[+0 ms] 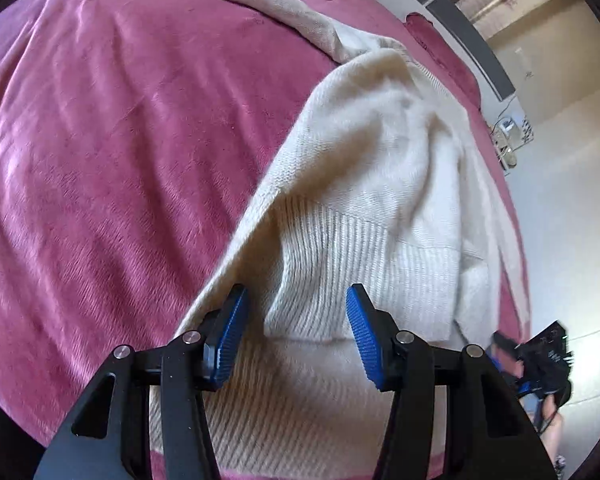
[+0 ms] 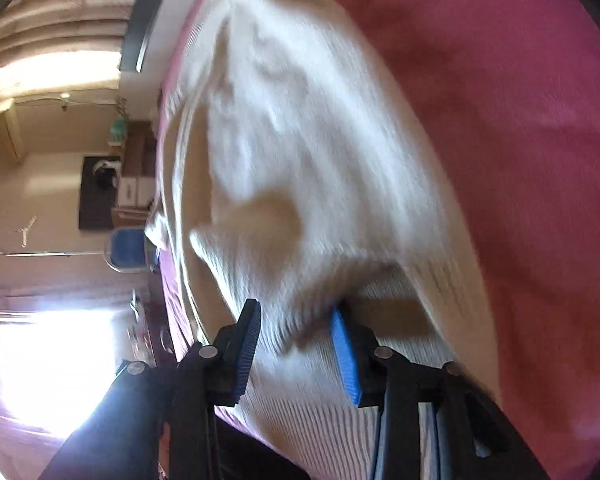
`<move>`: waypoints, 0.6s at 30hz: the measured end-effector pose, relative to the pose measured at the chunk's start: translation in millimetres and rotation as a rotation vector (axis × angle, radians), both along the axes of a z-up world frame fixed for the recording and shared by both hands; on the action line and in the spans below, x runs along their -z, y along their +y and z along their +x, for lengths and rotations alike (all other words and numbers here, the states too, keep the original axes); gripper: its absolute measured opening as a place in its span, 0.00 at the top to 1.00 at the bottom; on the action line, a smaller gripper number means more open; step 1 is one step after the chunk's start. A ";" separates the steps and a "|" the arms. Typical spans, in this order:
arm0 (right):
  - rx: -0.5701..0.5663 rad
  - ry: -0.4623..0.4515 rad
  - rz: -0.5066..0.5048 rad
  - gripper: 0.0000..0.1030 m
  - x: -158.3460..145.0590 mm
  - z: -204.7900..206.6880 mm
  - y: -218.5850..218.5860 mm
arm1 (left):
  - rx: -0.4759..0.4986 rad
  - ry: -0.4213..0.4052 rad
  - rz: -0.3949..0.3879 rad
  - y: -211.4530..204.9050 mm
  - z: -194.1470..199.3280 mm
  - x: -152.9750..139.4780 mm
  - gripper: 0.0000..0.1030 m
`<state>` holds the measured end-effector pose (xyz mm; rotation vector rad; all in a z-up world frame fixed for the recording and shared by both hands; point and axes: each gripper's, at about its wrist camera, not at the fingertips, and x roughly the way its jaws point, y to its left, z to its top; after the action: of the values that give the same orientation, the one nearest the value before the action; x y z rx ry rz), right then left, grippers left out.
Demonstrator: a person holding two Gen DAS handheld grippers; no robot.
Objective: Fold clothes
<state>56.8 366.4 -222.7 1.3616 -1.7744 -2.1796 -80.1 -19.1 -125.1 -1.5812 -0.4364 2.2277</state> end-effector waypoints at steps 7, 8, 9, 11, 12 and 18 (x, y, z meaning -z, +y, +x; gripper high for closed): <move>0.031 0.028 -0.022 0.96 5.4 4.0 -8.8 | 0.028 0.069 -0.179 33.0 3.0 1.8 0.62; 0.031 0.041 -0.034 0.96 3.0 8.1 -7.2 | 0.033 0.079 -0.205 34.7 4.5 1.5 0.80; 0.014 0.051 -0.035 0.96 0.2 9.1 -7.7 | 0.045 0.078 -0.199 33.1 4.7 0.7 0.85; -0.024 0.065 -0.017 0.96 -11.9 21.9 -4.8 | 0.084 0.060 -0.158 25.7 1.6 -3.9 0.95; -0.028 0.068 -0.009 0.96 -20.7 27.6 3.1 | 0.096 0.064 -0.153 22.0 -0.7 -7.5 0.95; 0.037 0.020 0.012 0.96 -22.7 61.9 27.7 | 0.108 0.080 -0.172 -2.1 -13.6 -27.8 0.98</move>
<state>118.7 394.1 -200.0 1.3144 -1.7967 -2.2184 -93.7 -21.1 -97.4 -1.5520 -0.1362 2.2873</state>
